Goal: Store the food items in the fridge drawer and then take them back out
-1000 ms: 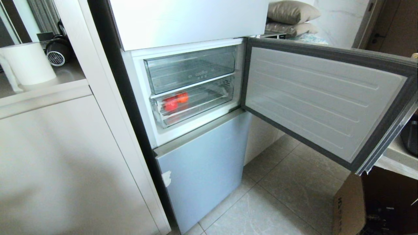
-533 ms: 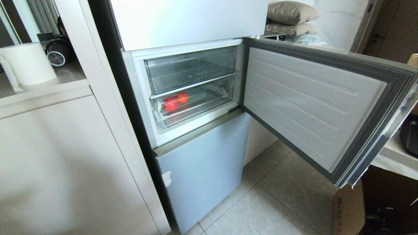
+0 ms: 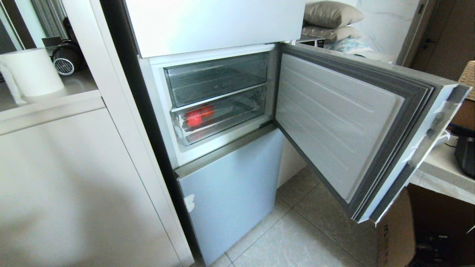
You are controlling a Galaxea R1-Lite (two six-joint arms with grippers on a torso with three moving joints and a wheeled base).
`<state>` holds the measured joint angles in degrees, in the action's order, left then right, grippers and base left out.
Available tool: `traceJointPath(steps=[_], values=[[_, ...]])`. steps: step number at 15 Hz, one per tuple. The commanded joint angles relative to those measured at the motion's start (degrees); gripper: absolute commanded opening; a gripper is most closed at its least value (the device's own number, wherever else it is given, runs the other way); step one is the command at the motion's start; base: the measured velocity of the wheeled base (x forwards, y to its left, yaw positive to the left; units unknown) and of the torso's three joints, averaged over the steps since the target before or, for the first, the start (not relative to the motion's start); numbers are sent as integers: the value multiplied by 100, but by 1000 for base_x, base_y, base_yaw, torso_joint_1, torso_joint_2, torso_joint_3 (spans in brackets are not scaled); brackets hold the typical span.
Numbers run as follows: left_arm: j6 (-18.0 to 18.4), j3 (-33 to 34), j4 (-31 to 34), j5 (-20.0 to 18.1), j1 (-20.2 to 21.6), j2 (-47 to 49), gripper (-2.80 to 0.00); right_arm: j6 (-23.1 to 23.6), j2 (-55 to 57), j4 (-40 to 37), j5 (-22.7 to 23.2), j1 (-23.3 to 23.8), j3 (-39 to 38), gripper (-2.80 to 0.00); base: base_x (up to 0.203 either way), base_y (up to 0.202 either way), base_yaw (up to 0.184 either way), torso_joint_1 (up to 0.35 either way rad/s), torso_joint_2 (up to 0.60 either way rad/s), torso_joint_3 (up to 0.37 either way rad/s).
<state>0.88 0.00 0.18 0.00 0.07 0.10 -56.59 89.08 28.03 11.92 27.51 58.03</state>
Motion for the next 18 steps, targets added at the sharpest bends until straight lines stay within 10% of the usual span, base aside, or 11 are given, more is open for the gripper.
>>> traceJointPath(steps=[1,11,18], values=[[0,0,-1,6,1,8,-280,669,345,-138,-1110,-1233,48,-280,0,0,0,0,0,0],[0,0,-1,0,1,7,-280,1741,2144,-326,-1978,-4113,1824,-280,0,0,0,0,0,0],[0,0,-1,0,1,8,-280,2493,4509,-535,-2235,-5235,5204,-280,0,0,0,0,0,0]])
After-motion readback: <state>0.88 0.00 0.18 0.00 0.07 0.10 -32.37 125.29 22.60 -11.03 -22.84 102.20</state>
